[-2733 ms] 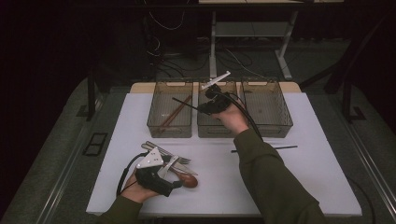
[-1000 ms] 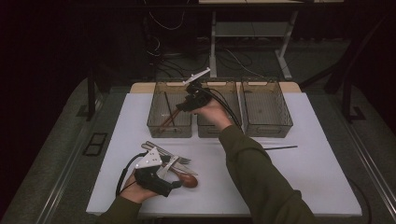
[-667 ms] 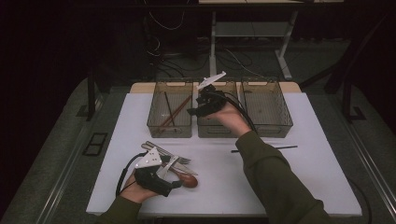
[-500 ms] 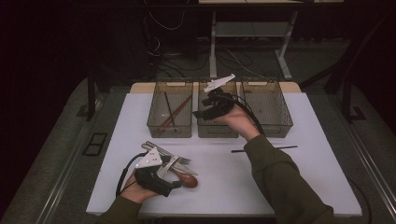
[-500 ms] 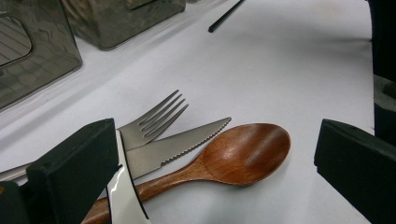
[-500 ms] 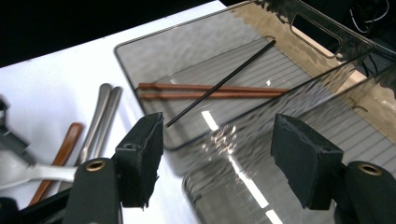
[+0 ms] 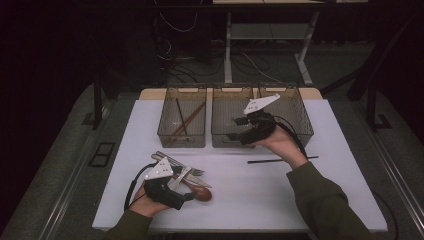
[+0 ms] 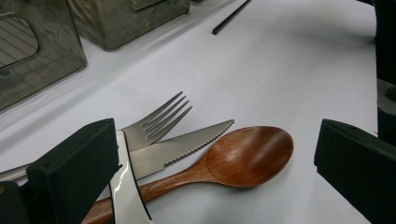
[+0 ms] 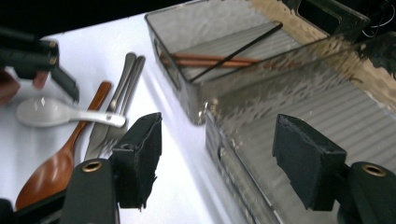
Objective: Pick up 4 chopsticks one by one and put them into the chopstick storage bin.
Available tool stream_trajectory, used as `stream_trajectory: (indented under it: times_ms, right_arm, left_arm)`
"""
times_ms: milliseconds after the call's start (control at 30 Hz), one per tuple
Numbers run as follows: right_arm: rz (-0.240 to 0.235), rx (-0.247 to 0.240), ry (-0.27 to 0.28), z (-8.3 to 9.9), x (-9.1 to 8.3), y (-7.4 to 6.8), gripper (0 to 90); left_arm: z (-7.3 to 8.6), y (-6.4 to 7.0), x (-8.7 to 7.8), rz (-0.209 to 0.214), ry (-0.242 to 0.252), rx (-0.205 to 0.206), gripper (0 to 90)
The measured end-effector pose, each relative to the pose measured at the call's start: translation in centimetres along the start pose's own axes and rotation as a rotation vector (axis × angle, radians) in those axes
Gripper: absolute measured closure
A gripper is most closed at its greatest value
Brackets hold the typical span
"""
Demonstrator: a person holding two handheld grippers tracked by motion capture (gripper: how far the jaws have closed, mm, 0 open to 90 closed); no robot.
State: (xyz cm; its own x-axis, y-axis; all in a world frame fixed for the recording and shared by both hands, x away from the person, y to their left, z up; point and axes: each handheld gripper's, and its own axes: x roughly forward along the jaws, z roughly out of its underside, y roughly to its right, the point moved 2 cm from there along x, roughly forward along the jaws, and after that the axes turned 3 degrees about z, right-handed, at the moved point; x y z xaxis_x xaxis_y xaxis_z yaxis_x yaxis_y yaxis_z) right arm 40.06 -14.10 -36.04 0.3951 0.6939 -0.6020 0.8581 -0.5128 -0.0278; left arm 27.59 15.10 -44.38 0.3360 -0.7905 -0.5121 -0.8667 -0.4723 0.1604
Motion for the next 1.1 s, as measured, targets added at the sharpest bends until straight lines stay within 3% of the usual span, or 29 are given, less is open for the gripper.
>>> stream_trajectory:
  times_ms: [333,600,900,1100]
  right_arm:
    - [-0.016,0.012,0.009,3.3,-2.6,0.1,32.9]
    - [-0.011,0.01,-0.017,6.6,-4.3,0.4,34.4]
    - [0.007,0.034,-0.003,9.3,-6.7,0.9,40.1]
    - [0.029,0.049,-0.038,11.4,-8.0,1.5,46.5]
  left_arm:
    - [0.1,-0.2,-0.1,-0.022,0.013,-0.015,0.0]
    - [0.0,0.1,0.1,-0.01,0.001,0.004,0.0]
    - [-0.1,0.3,0.2,-0.011,0.004,0.01,0.0]
    - [-0.1,0.4,0.4,-0.002,-0.005,0.016,0.0]
